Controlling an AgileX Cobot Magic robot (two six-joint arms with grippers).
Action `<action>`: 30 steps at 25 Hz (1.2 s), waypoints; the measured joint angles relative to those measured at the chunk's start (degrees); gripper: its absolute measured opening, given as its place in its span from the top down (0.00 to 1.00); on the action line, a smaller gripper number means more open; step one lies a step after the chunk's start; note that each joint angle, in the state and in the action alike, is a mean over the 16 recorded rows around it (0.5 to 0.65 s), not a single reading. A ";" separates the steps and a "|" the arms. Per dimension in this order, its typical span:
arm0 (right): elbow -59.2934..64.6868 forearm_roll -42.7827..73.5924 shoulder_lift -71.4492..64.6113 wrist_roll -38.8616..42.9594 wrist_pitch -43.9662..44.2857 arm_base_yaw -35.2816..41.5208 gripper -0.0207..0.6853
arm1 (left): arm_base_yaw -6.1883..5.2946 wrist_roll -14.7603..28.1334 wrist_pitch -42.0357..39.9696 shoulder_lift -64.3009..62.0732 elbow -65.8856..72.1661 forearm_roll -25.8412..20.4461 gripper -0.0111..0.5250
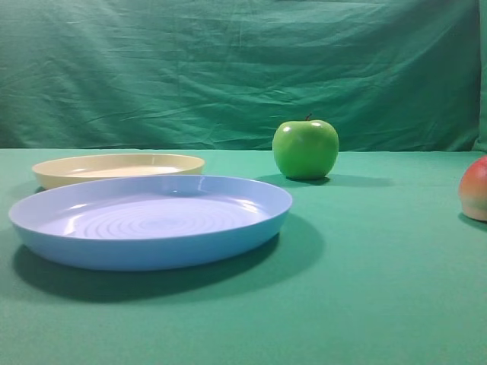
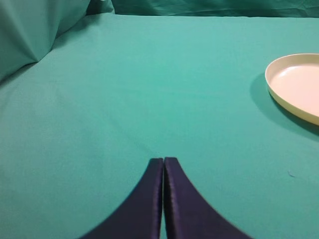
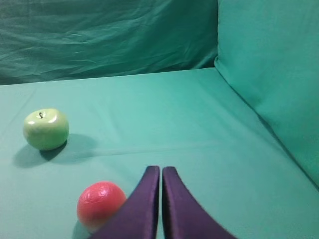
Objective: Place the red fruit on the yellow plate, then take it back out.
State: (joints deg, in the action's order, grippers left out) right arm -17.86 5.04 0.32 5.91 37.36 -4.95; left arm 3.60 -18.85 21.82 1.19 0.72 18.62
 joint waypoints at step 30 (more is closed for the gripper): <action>19.34 0.32 0.44 0.91 -16.21 1.39 0.97 | 0.00 0.00 0.00 0.00 0.00 0.00 0.98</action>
State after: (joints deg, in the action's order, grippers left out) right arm 1.47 5.36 0.76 6.83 21.15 -3.56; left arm 3.60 -18.85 21.82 1.19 0.72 18.62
